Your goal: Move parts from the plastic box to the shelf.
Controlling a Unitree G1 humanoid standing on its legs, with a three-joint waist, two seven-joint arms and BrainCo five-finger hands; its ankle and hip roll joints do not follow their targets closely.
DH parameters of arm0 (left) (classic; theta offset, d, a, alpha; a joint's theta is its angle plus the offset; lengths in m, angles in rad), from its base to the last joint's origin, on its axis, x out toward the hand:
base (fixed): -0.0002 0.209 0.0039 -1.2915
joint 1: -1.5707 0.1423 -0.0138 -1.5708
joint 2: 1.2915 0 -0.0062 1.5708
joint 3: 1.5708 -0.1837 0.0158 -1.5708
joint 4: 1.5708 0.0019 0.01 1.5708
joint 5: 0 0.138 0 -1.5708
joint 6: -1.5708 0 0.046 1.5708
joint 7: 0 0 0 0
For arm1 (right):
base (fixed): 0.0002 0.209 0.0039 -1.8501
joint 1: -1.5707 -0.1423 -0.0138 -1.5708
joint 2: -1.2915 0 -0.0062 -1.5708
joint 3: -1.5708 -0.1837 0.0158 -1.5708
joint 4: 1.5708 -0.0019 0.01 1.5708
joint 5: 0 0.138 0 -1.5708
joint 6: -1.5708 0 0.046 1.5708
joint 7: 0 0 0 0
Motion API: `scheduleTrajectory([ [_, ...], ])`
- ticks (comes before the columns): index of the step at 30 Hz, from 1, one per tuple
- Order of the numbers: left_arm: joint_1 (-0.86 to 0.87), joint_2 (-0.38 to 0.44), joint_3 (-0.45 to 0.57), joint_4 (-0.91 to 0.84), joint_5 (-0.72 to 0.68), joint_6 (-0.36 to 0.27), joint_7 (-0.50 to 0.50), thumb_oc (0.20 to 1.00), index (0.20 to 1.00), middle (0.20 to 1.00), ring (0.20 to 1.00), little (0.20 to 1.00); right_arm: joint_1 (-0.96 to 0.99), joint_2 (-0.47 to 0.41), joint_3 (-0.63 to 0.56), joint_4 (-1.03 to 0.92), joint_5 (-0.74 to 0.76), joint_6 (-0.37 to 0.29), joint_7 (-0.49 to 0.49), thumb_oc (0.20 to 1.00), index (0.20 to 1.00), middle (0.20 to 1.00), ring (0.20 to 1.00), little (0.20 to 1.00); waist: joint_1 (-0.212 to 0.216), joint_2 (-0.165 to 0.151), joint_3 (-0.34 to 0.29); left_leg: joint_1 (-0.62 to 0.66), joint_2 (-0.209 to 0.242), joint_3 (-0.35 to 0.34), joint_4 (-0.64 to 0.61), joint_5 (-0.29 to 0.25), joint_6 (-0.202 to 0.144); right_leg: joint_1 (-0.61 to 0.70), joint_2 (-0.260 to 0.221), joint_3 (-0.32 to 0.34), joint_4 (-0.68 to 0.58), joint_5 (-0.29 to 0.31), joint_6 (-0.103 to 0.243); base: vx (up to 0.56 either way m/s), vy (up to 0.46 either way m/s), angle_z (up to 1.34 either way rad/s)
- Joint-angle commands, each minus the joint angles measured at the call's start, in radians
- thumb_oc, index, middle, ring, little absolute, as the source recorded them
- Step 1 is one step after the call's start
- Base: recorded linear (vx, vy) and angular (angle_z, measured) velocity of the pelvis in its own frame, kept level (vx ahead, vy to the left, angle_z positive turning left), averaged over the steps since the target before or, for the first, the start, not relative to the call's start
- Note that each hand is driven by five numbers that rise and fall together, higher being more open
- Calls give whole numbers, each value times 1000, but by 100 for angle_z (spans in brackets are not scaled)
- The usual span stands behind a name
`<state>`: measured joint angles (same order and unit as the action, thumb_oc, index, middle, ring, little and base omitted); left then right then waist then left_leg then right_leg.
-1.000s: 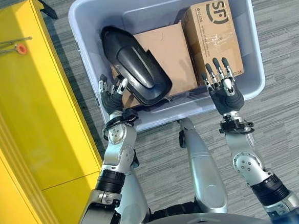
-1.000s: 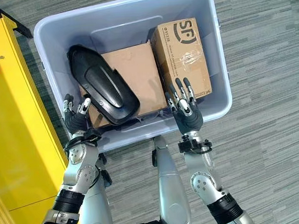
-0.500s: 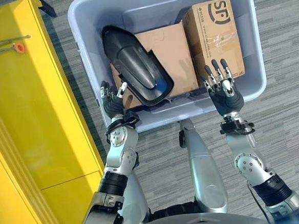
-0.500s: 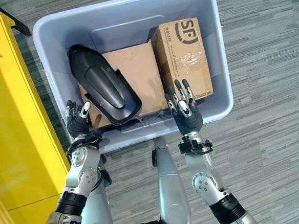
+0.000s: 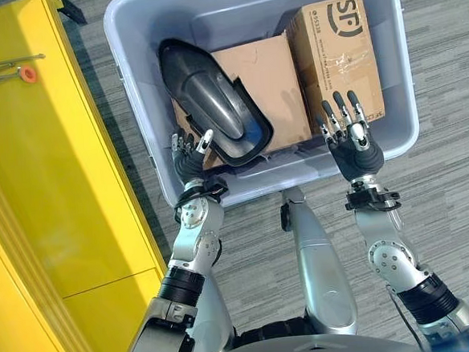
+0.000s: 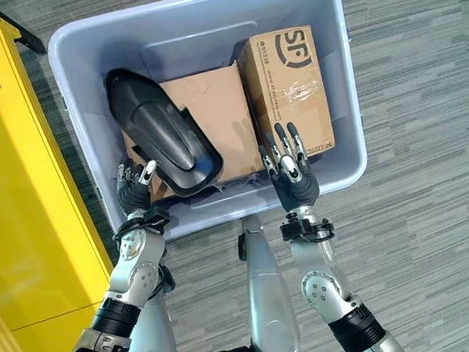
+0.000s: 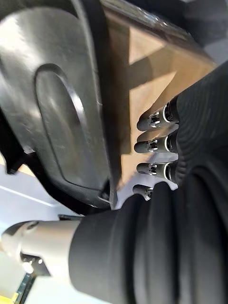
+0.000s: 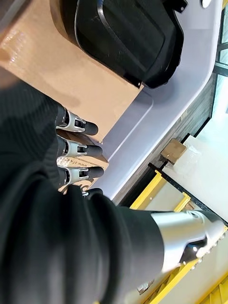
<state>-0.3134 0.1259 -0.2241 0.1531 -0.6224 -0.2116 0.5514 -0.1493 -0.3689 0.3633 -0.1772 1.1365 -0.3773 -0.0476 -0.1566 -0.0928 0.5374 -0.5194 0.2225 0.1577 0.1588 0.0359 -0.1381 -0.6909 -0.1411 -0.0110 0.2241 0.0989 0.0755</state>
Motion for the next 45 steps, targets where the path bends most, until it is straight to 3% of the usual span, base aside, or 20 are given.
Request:
scheduleTrajectory([
  [1,0,41,-20,-11,8,-20,-16,1000,1000,1000,1000,1000,21,-15,-37,-99,6,-15,5,1000,1000,1000,1000,1000,-10,-32,-17,-9,-37,2,88,-72,48,-55,-11,-2,216,-152,15,0,0,0],
  [9,-8,40,-30,0,17,-11,-18,1000,1000,1000,1000,1000,19,-17,-39,-94,6,-14,4,1000,1000,1000,1000,1000,-13,-28,-17,-6,-38,3,87,-71,49,-56,-12,-1,218,-154,15,0,0,0],
  [10,-50,44,-47,45,69,19,-5,1000,1000,1000,1000,1000,10,-21,-31,-83,2,-7,3,1000,1000,1000,1000,1000,-18,-12,-17,9,-40,11,83,-71,49,-55,-10,9,227,-159,15,0,0,0],
  [19,-112,37,-61,136,112,59,15,1000,1000,1000,1000,1000,4,-24,-25,-71,7,-2,4,1000,1000,1000,1000,1000,-33,7,-17,22,-42,26,80,-71,47,-64,-7,24,235,-162,13,9,4,-5],
  [32,-142,8,-62,256,53,78,19,1000,1000,1000,1000,1000,10,-28,-14,-63,16,8,-3,1000,1000,1000,1000,1000,-49,34,-17,22,-48,41,74,-69,47,-91,-4,39,252,-169,10,8,2,-4],
  [45,-189,-40,-73,341,-125,42,10,1000,1000,1000,1000,1000,5,-40,15,-56,24,28,-14,1000,1000,1000,1000,1000,-59,76,-17,40,-60,59,63,-69,47,-108,-5,58,267,-173,11,5,6,-2],
])
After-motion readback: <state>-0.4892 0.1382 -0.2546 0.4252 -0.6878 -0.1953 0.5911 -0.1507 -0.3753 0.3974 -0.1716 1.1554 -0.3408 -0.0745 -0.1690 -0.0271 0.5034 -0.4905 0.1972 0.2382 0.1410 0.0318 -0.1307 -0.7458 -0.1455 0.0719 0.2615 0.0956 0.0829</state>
